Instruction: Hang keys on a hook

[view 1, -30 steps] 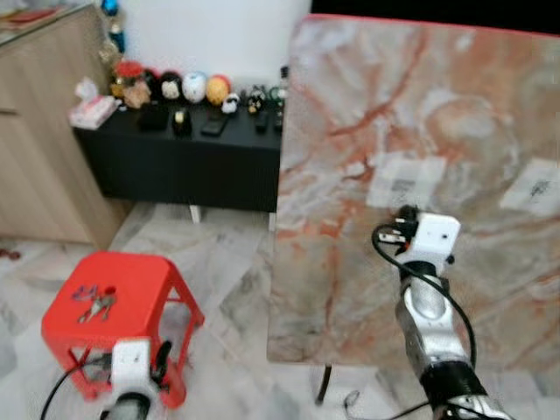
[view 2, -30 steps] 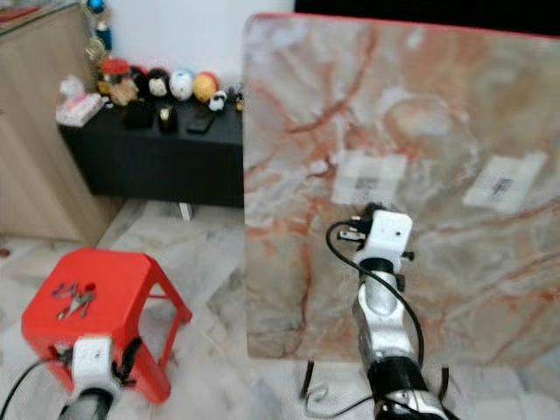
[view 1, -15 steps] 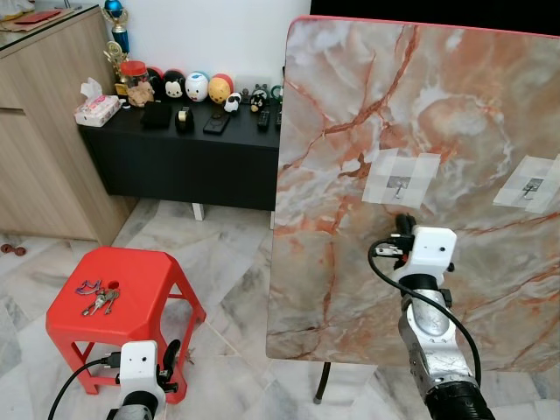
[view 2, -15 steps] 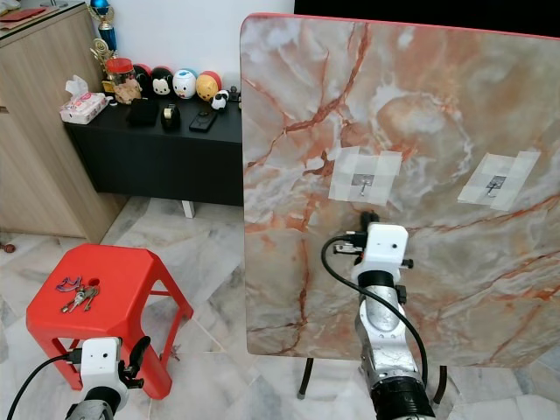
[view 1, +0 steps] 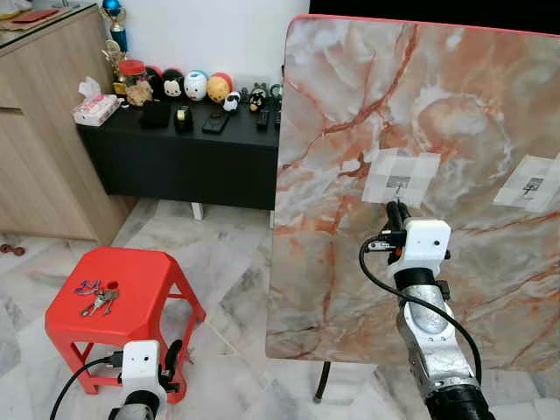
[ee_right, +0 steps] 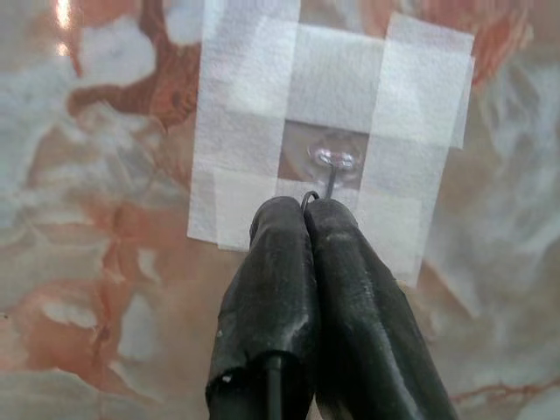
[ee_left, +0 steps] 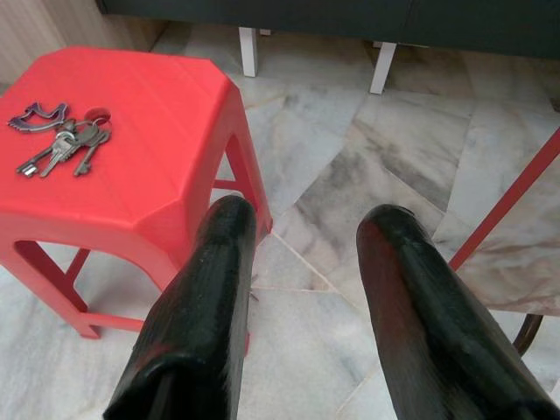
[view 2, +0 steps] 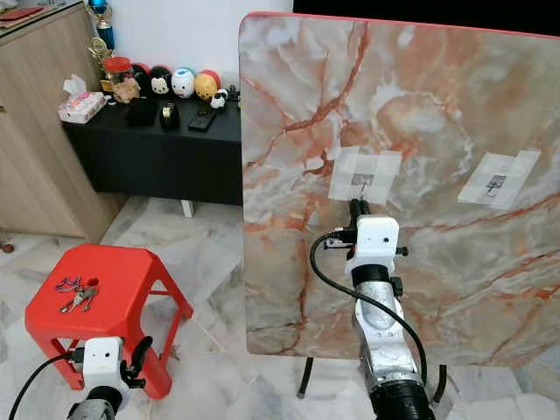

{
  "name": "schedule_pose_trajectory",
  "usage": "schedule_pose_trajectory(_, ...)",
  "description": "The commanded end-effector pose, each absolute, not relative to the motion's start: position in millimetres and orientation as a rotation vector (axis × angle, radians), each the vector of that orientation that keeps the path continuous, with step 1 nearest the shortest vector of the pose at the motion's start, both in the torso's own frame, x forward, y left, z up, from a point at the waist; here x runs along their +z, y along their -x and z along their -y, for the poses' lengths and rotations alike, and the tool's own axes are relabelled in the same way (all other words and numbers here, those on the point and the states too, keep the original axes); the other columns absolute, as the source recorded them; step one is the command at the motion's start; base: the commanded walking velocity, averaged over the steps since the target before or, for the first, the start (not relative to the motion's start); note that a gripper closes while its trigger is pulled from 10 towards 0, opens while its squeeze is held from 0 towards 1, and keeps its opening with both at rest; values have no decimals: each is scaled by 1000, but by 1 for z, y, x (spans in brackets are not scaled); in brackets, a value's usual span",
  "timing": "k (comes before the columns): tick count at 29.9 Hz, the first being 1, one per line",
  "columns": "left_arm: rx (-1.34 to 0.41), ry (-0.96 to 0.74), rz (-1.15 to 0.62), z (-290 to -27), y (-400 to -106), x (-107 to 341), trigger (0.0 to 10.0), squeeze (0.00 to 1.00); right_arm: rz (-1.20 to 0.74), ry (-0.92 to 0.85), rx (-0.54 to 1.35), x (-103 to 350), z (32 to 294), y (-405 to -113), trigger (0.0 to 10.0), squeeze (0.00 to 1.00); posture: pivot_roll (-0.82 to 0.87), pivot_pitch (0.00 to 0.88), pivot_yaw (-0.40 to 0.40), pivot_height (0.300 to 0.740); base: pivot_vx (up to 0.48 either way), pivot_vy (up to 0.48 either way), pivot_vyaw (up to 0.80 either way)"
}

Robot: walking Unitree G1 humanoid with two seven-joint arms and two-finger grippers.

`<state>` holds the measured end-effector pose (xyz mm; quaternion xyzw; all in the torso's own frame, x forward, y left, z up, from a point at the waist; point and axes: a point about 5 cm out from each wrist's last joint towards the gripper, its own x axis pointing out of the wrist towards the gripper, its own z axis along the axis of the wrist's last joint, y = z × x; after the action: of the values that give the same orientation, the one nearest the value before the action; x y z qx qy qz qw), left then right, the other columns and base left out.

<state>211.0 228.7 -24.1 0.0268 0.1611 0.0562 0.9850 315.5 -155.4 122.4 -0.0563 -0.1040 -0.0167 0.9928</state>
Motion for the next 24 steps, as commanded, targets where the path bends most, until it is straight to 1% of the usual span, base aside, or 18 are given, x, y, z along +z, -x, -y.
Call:
schedule_pose_trajectory(1,91,-60,-323,-224,-213,-24,10000,0,229,133,-34,128,157,-315,10000,0,137,16,-67,740,0,0,0)
schedule_pose_trajectory(24,89,-57,-309,-223,-218,-22,10000,0,251,158,-58,141,160,-330,10000,0,136,24,-68,740,0,0,0)
